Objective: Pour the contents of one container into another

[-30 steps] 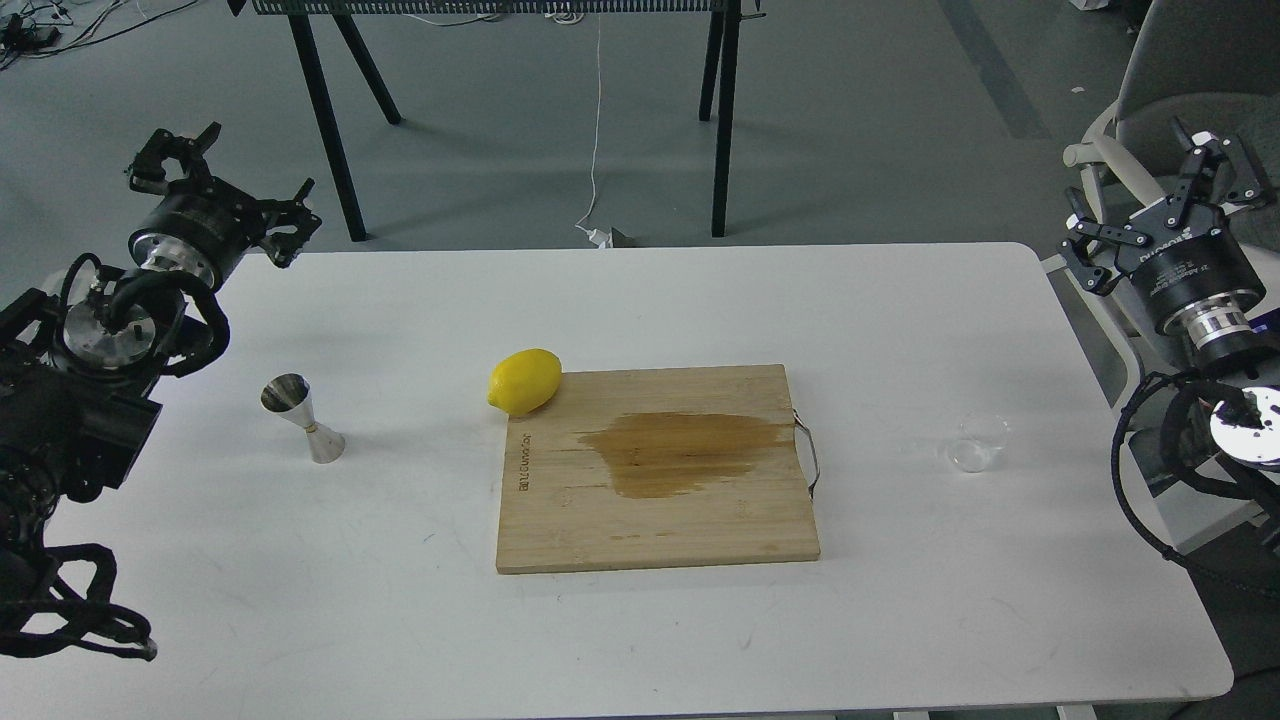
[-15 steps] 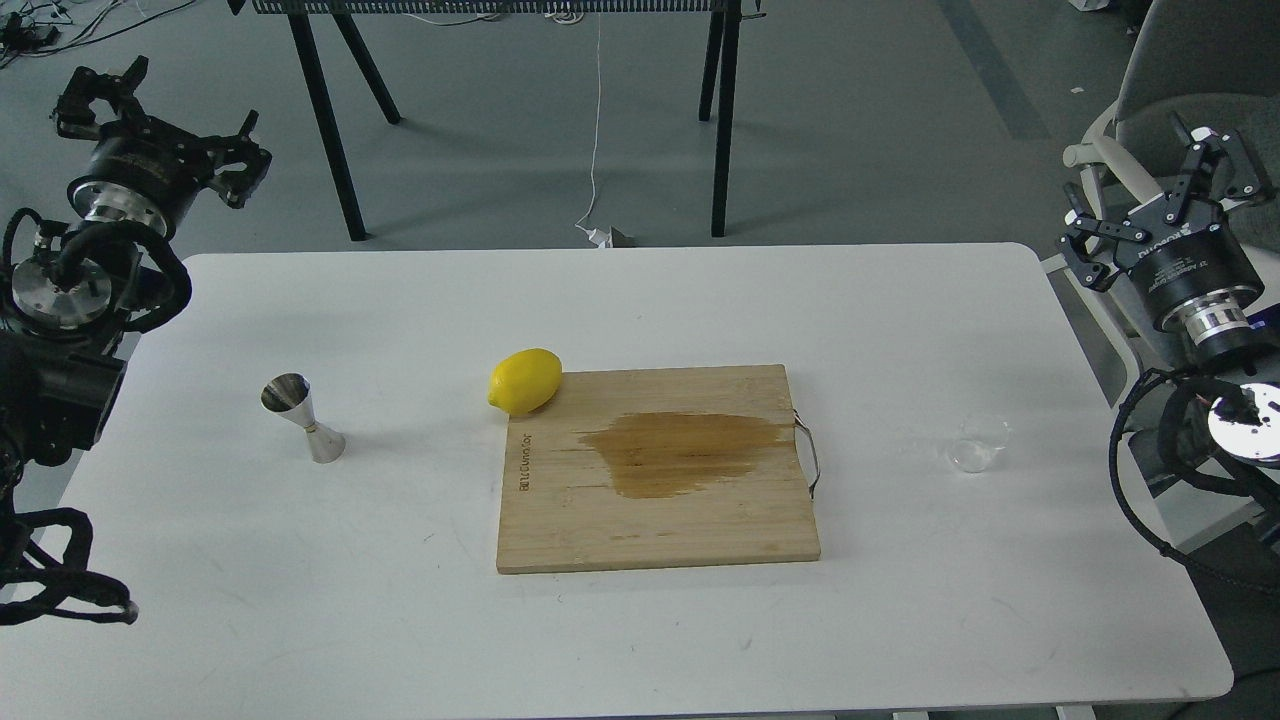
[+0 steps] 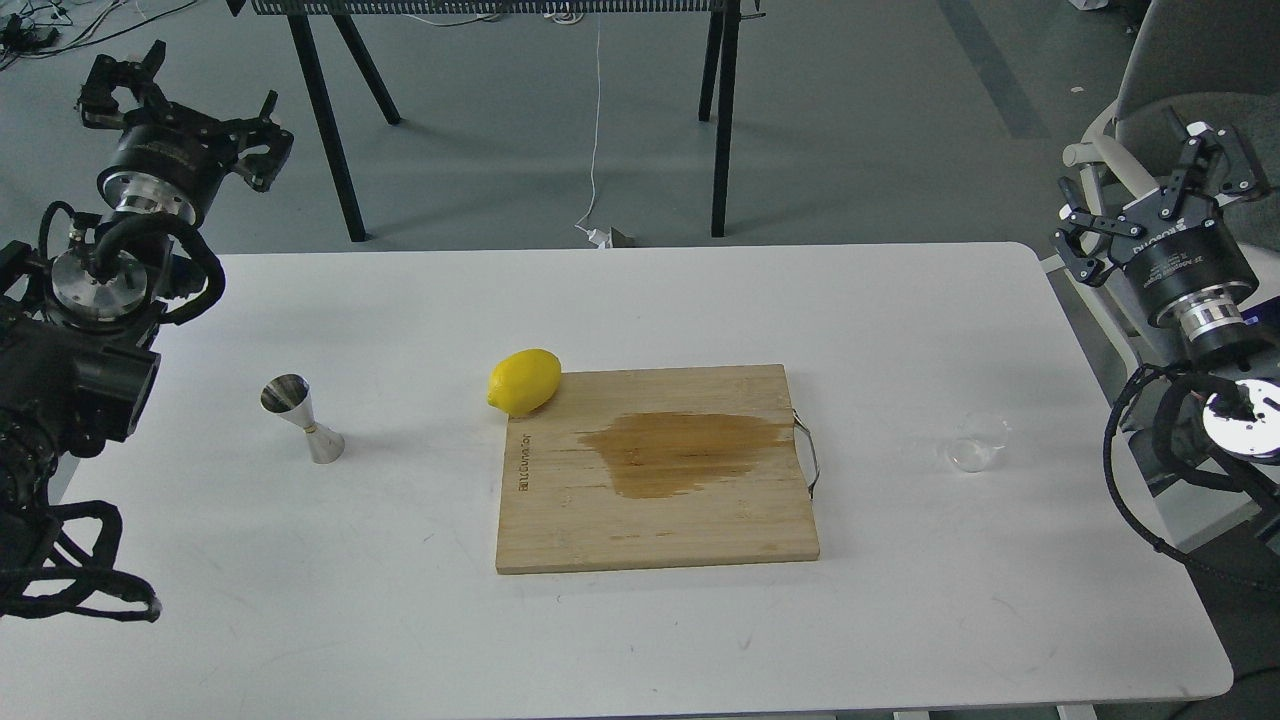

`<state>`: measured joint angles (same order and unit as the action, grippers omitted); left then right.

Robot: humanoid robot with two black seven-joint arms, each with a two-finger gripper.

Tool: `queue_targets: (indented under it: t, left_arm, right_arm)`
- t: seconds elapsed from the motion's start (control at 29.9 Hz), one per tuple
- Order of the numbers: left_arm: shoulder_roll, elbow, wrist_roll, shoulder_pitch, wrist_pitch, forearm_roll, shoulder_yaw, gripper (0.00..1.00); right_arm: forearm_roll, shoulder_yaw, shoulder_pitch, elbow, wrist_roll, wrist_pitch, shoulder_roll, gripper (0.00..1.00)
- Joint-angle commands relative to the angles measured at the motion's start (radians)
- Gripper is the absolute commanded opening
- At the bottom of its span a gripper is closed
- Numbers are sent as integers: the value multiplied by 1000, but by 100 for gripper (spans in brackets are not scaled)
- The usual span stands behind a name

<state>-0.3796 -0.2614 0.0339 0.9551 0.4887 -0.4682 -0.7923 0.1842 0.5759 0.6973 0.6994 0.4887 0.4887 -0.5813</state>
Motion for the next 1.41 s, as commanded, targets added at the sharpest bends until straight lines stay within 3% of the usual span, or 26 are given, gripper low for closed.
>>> queue_targets:
  t: [0.0,0.23,0.5,0.97,1.04,1.24,1.37]
  left_arm:
    - [-47,1,1,-25,0,25,27,100]
    - [-235,1,0,14,0,247,107,100]
    - [-340,-2,1,71,0,451,113,100]
    - [-265,-7,104,87,0,816,113,100]
    - [-239,-7,162,88,0,890,114,100]
    - [-170,-9,455,142,0,1215,201,100]
    - [-133,-10,455,156,0,1246,229,100]
  right_arm:
    - [0,-1,-5,0,0,0,0,99]
    - [-2,-1,-7,-1,0,0,1,99]
    - [-2,-2,-7,-4,0,0,3,99]
    - [-3,-4,-7,-4,0,0,3,99]
    - [-2,-5,-7,-6,0,0,3,99]
    - [-3,-10,-7,-9,0,0,3,99]
    - [-3,-13,-7,-9,0,0,3,99]
